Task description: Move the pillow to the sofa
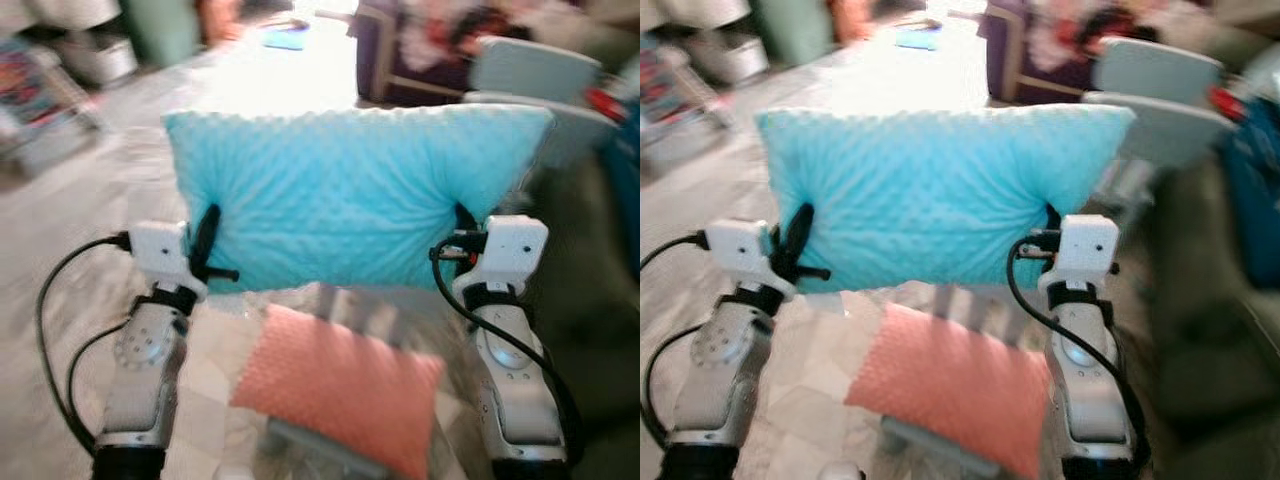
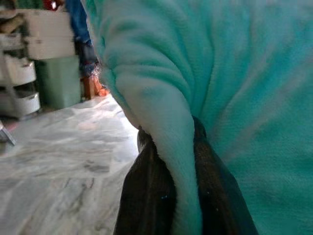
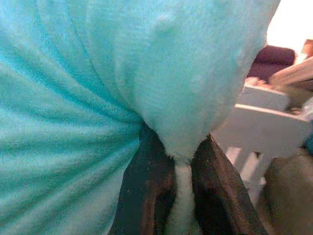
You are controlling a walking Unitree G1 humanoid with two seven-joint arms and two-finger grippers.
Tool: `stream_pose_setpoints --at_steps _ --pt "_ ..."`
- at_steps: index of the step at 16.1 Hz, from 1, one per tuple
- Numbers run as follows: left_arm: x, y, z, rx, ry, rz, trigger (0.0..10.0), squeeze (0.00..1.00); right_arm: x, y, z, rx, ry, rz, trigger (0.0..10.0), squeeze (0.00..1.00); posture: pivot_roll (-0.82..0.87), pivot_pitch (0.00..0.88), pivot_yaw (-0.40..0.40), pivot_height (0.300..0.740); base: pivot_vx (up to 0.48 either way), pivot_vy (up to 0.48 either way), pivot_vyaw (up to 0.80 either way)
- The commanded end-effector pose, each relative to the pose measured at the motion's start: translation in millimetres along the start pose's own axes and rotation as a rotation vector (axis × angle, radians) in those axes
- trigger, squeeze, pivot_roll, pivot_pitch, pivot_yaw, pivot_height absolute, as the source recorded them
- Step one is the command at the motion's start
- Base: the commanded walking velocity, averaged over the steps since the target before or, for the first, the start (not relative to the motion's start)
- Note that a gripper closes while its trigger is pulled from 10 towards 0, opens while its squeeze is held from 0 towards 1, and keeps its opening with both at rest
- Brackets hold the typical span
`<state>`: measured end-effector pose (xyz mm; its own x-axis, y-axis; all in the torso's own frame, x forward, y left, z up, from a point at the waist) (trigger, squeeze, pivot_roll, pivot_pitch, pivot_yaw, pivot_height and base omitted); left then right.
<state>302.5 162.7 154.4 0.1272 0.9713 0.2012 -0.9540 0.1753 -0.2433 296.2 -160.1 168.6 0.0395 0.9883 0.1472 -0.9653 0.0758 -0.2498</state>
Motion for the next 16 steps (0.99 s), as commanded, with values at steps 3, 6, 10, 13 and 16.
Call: stream_pose_setpoints --at_steps 3,6,10,13,16 --pt "-6.6 1.5 2 0.005 0.026 -0.030 0.0 0.00 1.4 0.1 8 -0.027 -0.001 -0.003 0.0 0.00 -0.03 0.086 -0.044 0.740 0.000 0.000 0.00" --pt "-10.7 0.4 2 0.018 0.058 -0.047 0.0 0.00 2.7 0.1 8 -0.026 -0.004 -0.006 0.0 0.00 -0.03 0.083 -0.042 0.740 0.000 0.000 0.00" --pt "-11.5 -0.8 -2 0.063 0.062 -0.028 0.2 0.00 4.8 -0.9 6 -0.013 -0.035 0.006 0.0 0.00 -0.03 0.079 -0.046 0.740 0.000 0.000 0.00" --pt "-13.3 1.4 -5 0.080 0.078 -0.022 0.0 0.00 8.2 -0.8 7 -0.009 -0.023 0.025 0.0 0.00 -0.03 0.081 -0.053 0.740 0.000 0.000 0.00" --pt "-17.1 1.9 -5 0.090 0.083 -0.024 0.0 0.00 7.6 -1.0 6 0.002 -0.026 0.035 0.0 0.00 -0.03 0.086 -0.063 0.740 0.000 0.000 0.00"
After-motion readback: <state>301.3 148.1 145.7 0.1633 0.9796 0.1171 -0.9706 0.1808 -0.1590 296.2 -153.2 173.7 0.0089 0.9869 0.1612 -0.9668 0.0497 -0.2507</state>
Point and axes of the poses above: a point about 5 cm out from each wrist's last joint towards the gripper, its own y axis pointing back from the gripper into the wrist, its own z axis along the axis of the wrist's last joint, x = y × z, the point moved 1 cm from there along -y, pointing out of the wrist towards the gripper, and after that the axes turned 12 degrees about -y, right-handed, at the moved point
